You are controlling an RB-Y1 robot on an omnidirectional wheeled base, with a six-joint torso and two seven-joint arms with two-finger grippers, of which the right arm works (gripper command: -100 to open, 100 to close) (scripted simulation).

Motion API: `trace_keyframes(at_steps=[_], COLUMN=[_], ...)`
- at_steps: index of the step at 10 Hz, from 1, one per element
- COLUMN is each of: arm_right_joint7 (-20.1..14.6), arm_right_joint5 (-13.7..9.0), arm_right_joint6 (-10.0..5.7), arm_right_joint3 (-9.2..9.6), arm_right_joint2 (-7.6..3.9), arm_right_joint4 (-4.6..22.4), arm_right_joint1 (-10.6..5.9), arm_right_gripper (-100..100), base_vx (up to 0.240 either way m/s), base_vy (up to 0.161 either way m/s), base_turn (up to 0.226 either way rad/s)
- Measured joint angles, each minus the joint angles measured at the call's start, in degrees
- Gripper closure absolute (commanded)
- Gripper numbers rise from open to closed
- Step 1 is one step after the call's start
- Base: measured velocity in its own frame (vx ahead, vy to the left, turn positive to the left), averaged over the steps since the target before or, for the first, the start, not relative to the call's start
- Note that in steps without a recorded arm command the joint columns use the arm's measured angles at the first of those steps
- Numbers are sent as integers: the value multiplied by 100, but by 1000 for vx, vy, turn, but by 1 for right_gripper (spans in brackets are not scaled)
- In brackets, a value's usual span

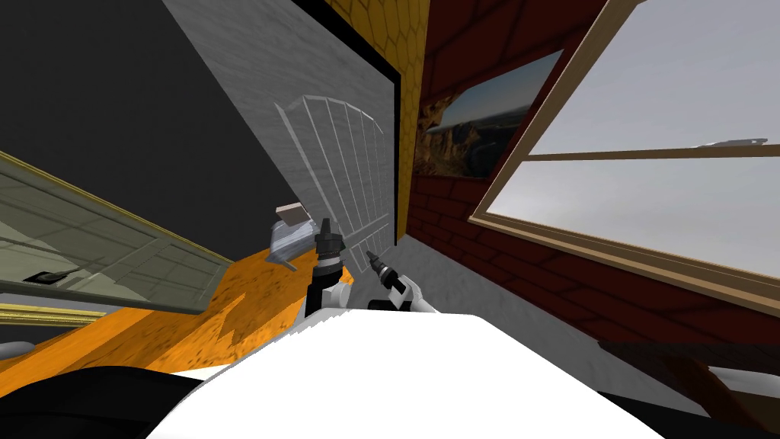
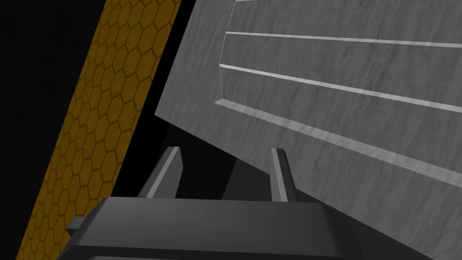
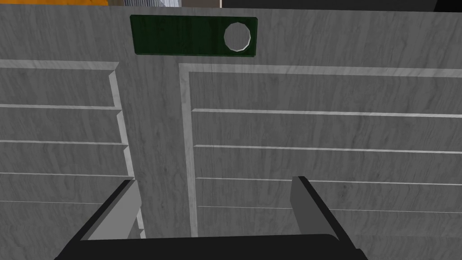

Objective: Pull the door open

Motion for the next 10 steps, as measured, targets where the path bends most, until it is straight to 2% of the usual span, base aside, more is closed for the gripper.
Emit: trace_keyframes(at_steps=[2,3,4,5,7,8,9,10], arm_right_joint7=[0,0,11,-2,19,28,10,2], arm_right_joint5=[0,0,4,-7,1,-3,-16,-26], arm_right_joint6=[0,0,-11,-35,8,-44,-23,-48], arm_right_joint3=[0,0,3,-6,0,-14,-14,-30], arm_right_joint2=[0,-1,-67,-149,-358,-441,-586,-671], arm_right_joint4=[1,0,-6,47,-65,42,-14,95], arm_right_joint1=[0,0,25,-21,59,24,10,-51], arm_right_gripper=[-100,-100,-100,-100,-100,-100,-100,-100], base_vx=[-14,-21,-45,-50,-30,-52,-44,-33], base_vy=[11,-131,-206,-214,-218,-184,-192,-169], base_turn=[24,1,15,12,9,11,3,13])
